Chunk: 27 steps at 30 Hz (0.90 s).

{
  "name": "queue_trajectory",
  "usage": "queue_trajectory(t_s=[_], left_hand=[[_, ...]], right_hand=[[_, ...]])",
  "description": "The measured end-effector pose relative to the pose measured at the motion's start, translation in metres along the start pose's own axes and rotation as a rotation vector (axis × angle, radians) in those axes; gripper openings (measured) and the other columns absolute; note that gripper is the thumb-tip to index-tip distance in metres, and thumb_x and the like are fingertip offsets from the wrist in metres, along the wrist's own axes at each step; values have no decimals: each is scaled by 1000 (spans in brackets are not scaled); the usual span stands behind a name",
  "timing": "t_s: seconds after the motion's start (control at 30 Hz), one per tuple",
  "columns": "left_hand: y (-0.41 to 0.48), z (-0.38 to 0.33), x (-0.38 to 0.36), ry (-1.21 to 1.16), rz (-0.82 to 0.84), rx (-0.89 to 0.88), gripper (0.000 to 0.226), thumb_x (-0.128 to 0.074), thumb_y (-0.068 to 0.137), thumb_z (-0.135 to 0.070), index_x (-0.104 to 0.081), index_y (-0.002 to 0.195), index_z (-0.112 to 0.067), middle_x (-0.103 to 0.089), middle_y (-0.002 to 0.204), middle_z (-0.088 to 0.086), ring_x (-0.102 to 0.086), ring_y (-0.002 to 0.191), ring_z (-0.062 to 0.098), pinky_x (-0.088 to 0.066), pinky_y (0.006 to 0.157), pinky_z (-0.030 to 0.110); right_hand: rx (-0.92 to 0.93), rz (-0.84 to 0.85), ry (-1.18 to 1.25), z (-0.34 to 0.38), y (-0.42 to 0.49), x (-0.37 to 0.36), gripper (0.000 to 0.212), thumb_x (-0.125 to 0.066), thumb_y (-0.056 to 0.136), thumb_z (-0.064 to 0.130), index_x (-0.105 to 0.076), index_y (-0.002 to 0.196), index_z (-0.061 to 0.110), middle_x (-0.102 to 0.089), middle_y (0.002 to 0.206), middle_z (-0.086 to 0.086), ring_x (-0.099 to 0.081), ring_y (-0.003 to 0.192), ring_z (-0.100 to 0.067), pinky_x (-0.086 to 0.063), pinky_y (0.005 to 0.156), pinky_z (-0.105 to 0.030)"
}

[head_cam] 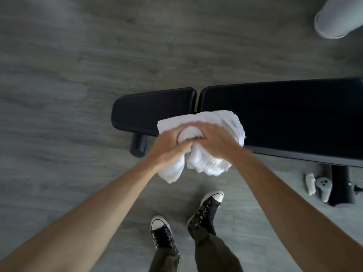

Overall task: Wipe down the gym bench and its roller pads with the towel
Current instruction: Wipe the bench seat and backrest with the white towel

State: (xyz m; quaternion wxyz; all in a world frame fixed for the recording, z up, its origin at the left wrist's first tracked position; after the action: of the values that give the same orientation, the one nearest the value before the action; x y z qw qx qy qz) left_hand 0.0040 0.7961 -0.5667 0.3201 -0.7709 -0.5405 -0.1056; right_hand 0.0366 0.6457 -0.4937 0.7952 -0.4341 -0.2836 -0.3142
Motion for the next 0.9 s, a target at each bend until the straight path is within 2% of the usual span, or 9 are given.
queue_trajectory(t_s=[0.1, 0.23, 0.37, 0.47, 0.5, 0.53, 0.6, 0.67, 0.9], left_hand=[[42, -56, 28, -26, -136, -122, 51, -62, 90, -54, -56, 141, -47, -72, 125, -18, -68, 111, 4, -56, 93, 22], [110, -122, 44, 3, -184, -214, 54, -62, 92, -49, -56, 144, -39, -71, 115, -21, -66, 94, -8, -52, 75, 12], [181, -128, 23, -42, -41, -169, 53, -62, 83, -59, -62, 134, -47, -70, 119, -28, -63, 110, -11, -46, 87, 13], [227, -84, -23, 90, 139, -45, 56, -58, 73, -64, -62, 127, -51, -67, 115, -25, -63, 109, 1, -47, 82, 22], [237, -64, -46, 152, 168, -2, 63, -58, 73, -60, -57, 134, -47, -63, 126, -23, -60, 121, 9, -48, 90, 27], [242, -44, -68, 212, 169, 24, 75, -57, 75, -55, -47, 148, -40, -54, 149, -13, -49, 142, 21, -45, 107, 37], [241, -23, -102, 267, 110, 9, 91, -41, 82, -52, -16, 166, -31, -7, 177, 5, 1, 164, 28, -7, 131, 50], [237, -16, -112, 279, 72, -30, 94, -33, 78, -54, -7, 166, -37, 13, 176, 8, 19, 161, 26, 11, 129, 53], [198, -18, -130, 356, 132, -37, 86, -37, 88, -54, 0, 165, -42, 18, 175, 11, 21, 160, 33, 10, 128, 58]], right_hand=[[24, -183, -64, -21, 17, 55, 36, -49, 103, 30, -55, 136, 18, -64, 128, -8, -61, 113, -31, -50, 91, -44], [137, -378, -39, -64, 49, 129, 43, -56, 97, 43, -54, 139, 32, -65, 132, -3, -61, 119, -28, -48, 100, -48], [50, -297, -178, -133, 105, 147, 50, -47, 95, 55, -45, 144, 45, -31, 164, -8, -24, 150, -41, -18, 116, -65], [-40, -143, -288, -188, 139, 105, 48, -42, 92, 66, -47, 138, 53, -15, 168, -10, -4, 153, -45, -7, 114, -75], [-67, -111, -280, -206, 144, 85, 49, -43, 91, 67, -47, 138, 53, -11, 168, -11, 1, 153, -46, -3, 114, -76], [-80, -92, -259, -220, 146, 66, 49, -44, 90, 68, -46, 138, 54, -7, 169, -11, 5, 153, -47, 2, 113, -77], [-64, -94, -215, -237, 143, 39, 52, -43, 83, 70, -46, 134, 58, -1, 170, -8, 11, 153, -44, 9, 113, -75], [-41, -124, -247, -241, 145, 32, 59, -45, 77, 74, -46, 133, 55, -1, 170, -7, 7, 154, -42, 6, 115, -73], [-109, -96, -289, -223, 104, 23, 66, -67, 75, 66, -51, 131, 36, -8, 169, -1, -5, 155, -31, -17, 112, -72]])
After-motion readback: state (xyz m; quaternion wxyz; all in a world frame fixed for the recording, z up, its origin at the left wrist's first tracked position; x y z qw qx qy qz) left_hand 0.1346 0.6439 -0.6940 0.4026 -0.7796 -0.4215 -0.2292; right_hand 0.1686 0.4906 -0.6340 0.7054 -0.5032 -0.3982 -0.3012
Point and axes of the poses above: each hand's wrist, its own y-axis towards the middle knuckle, its own x-axis out of the back of the hand, z = x × y, the point moved 3 cm from there along y, towards the middle knuckle
